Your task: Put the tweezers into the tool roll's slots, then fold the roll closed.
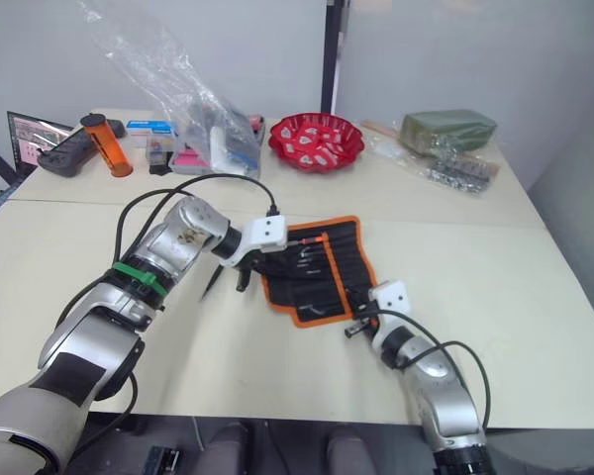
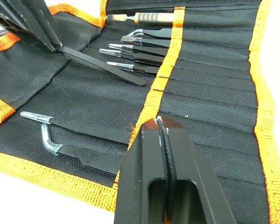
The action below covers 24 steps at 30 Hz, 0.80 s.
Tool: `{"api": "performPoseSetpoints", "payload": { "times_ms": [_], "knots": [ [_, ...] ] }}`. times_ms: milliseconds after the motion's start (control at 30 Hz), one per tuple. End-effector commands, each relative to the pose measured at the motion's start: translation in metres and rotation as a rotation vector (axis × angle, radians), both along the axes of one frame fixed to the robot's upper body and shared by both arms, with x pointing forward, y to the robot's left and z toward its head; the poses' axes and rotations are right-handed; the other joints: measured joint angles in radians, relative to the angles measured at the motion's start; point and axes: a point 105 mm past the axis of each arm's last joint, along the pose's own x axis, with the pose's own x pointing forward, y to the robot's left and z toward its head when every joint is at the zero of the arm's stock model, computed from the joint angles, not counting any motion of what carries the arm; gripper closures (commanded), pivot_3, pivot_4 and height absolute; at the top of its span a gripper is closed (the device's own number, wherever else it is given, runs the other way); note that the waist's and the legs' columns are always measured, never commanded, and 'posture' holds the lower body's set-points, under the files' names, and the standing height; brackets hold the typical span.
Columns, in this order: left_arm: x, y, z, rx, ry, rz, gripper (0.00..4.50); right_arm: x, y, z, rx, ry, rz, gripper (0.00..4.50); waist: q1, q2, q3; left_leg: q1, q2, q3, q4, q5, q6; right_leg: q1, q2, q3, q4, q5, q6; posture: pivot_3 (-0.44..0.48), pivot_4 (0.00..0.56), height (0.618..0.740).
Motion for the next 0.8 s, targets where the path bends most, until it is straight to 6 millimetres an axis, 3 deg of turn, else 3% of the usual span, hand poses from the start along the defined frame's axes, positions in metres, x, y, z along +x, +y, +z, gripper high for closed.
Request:
{"api": "performPoseSetpoints", "payload": {
  "times_ms": [33,800],
  "knots": [
    [0.003,-0.010,0.014,-0.051,-0.046,-0.011,4.48,-0.004,-0.004,-0.016,-0.024,0.068,-0.011,4.50,0.000,0.000,0.000,0.000,0.000,0.000,0.000,0.000,0.000,0.000,0.000,0.000,0.000,0.000,0.000,0.000,0.150,0.740],
    [0.013,-0.062,0.005,-0.105,-0.110,-0.061,4.48,-0.010,0.003,-0.021,-0.032,0.091,0.013,4.50,0.002,0.000,0.000,-0.001,-0.001,-0.001,0.004,0.000,0.000,0.001,0.000,0.000,0.001,0.000,0.001,0.000,0.150,0.740]
  ]
}}
